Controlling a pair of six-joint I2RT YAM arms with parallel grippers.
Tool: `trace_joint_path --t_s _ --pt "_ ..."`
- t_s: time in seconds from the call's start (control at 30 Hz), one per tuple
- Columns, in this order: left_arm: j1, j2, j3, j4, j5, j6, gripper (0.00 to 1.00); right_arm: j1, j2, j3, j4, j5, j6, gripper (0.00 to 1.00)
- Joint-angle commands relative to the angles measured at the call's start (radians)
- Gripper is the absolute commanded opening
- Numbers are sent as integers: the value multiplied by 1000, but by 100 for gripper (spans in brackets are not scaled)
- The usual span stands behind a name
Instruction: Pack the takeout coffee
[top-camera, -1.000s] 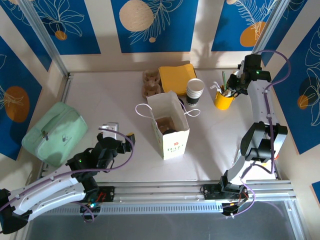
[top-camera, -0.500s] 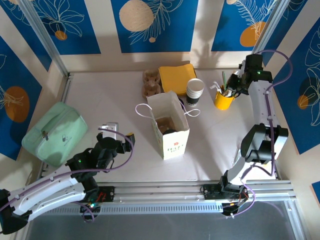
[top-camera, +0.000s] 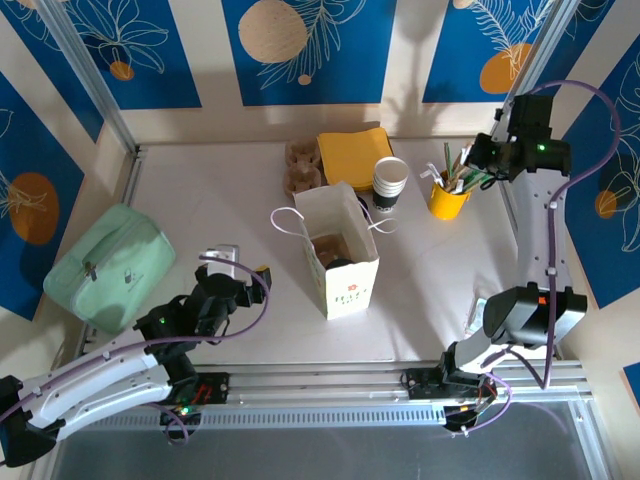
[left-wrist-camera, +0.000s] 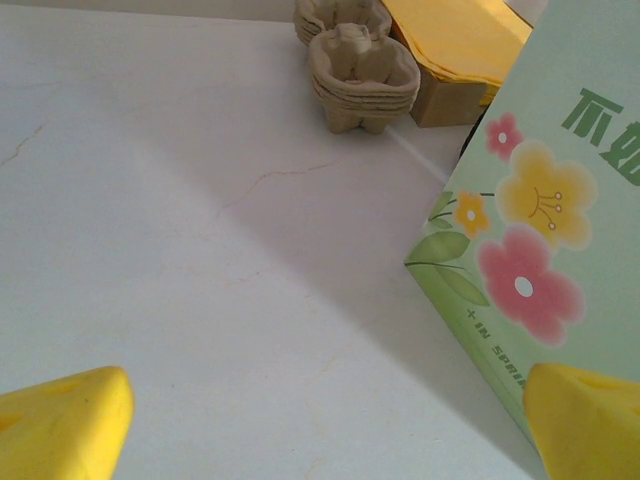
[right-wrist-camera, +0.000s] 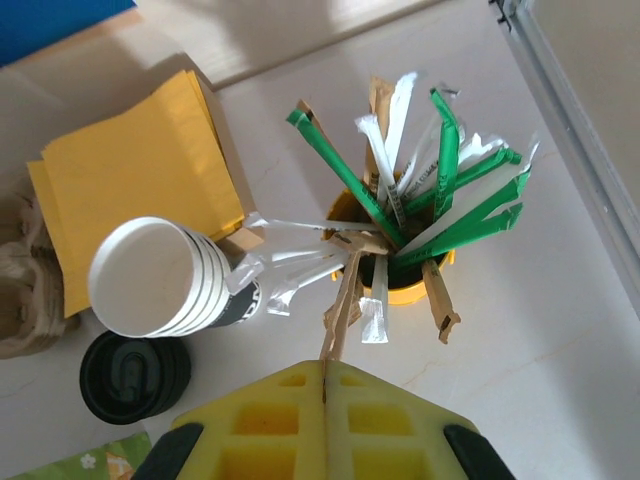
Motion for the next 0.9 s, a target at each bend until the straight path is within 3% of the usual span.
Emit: trace_joint_path --t_s 0.0,0.23,0.4,0.63,0.87 --pt "9 1 16 14 9 6 99 -5 -64 78 -57 -40 -12 0" --pt "11 2 18 9 14 0 100 16 -186 144 -107 -112 14 0" --pt "10 -2 16 5 17 -10 99 51 -253 187 -150 -342 59 0" --pt "11 -4 17 -2 20 -15 99 153 -323 176 -140 -564 105 0" --pt "11 -9 16 -10 19 -21 99 251 -346 199 -115 -655 151 0"
